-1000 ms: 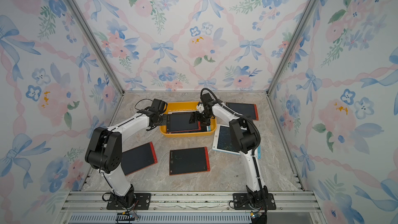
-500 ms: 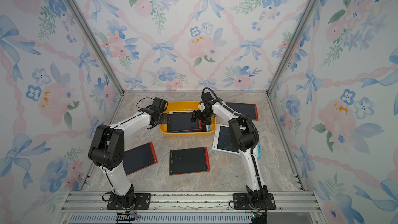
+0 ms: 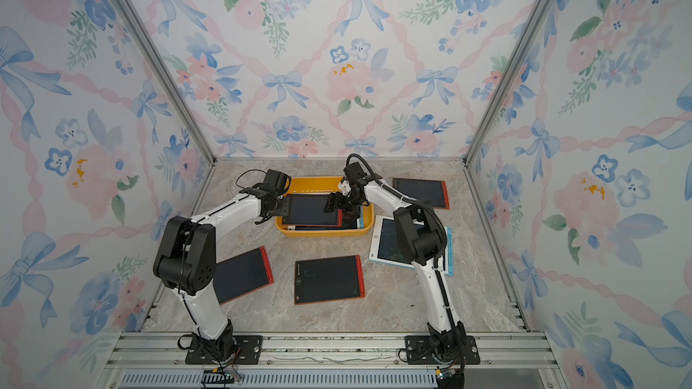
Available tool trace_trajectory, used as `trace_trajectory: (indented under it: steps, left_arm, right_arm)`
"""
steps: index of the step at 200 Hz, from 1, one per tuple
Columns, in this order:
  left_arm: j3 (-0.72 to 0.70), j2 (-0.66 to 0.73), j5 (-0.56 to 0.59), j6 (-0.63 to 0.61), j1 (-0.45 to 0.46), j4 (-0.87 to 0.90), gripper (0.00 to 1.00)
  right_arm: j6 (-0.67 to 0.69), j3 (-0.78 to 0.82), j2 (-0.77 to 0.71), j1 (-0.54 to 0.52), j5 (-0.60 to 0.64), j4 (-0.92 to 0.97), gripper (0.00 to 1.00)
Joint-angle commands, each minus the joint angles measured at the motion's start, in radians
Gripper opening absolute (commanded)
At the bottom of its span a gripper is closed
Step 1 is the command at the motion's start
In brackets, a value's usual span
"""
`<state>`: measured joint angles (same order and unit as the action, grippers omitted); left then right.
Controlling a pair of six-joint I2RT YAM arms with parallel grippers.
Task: Take out the writing tablet from the storage box
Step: Pick up the writing tablet from the storage box.
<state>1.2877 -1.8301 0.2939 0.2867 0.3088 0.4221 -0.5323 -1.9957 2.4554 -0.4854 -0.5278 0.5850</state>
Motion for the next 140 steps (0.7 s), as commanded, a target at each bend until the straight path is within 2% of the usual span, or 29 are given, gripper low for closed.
trace_trajectory:
  steps: [1,22,73,140]
  left_arm:
    - [0.009,-0.009,0.003,-0.029,0.006,-0.005,0.00]
    - [0.009,-0.013,0.001,-0.027,0.007,-0.005,0.00]
    - [0.010,-0.019,-0.001,-0.027,0.006,-0.005,0.00]
    - [0.010,-0.024,-0.001,-0.027,0.007,-0.005,0.00]
  right_arm:
    - [-0.086,0.094,0.000,-0.004,-0.106,-0.157,0.84]
    - [-0.087,0.139,-0.034,0.004,-0.127,-0.212,0.84]
    - [-0.251,0.309,-0.110,0.038,-0.211,-0.499,0.82]
    - [-0.307,0.395,-0.180,0.059,-0.257,-0.638,0.79]
